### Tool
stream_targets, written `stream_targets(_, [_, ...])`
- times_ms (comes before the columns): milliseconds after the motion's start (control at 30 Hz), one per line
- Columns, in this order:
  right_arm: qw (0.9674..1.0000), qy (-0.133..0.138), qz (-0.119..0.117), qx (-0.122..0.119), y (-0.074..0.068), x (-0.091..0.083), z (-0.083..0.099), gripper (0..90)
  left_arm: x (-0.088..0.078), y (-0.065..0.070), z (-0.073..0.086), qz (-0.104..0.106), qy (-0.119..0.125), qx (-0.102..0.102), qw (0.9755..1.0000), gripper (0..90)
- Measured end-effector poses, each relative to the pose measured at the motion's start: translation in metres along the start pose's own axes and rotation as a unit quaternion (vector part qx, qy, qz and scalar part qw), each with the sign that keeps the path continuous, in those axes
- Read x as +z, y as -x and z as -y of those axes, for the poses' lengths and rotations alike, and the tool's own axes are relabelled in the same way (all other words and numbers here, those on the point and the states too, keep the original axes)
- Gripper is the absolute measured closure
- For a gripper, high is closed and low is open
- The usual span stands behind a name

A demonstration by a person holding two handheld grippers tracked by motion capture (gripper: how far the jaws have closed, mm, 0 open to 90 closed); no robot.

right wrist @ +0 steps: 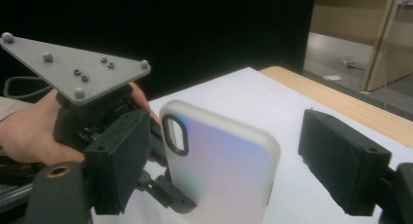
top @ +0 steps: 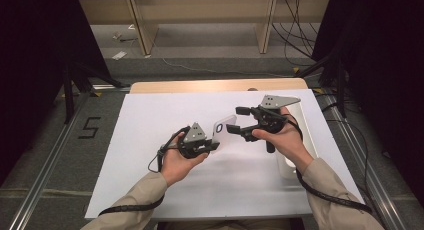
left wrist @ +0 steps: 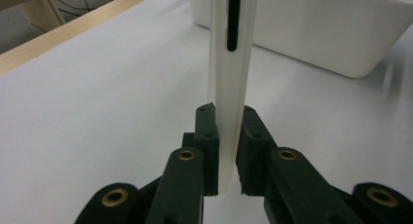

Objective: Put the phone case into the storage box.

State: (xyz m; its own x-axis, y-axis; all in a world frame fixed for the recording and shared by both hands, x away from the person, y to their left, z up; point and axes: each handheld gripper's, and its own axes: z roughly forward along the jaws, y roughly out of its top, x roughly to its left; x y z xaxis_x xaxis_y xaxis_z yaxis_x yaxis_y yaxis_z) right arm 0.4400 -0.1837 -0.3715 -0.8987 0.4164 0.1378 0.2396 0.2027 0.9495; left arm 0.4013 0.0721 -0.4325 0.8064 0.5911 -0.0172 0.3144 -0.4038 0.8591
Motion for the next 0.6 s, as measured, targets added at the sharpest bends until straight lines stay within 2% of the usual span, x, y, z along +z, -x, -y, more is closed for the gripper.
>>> stream_targets(167, [0.9997, 0.003, 0.023, 0.005, 0.001, 0.001, 0.004, 15.5, -0.001, -0.002, -0.001, -0.016, 0.003, -0.014, 0.9998, 80.9])
stream_targets(333, [0.9985, 0.015, 0.049, 0.02, 0.003, 0.001, 0.007, 13.4, -0.001, -0.003, -0.003, -0.034, 0.008, -0.024, 0.9991, 80.8])
stream_targets(600, [0.9968, 0.021, 0.071, 0.028, 0.004, 0.003, 0.012, 8.2, 0.002, -0.005, -0.006, -0.049, 0.01, -0.035, 0.9981, 80.9])
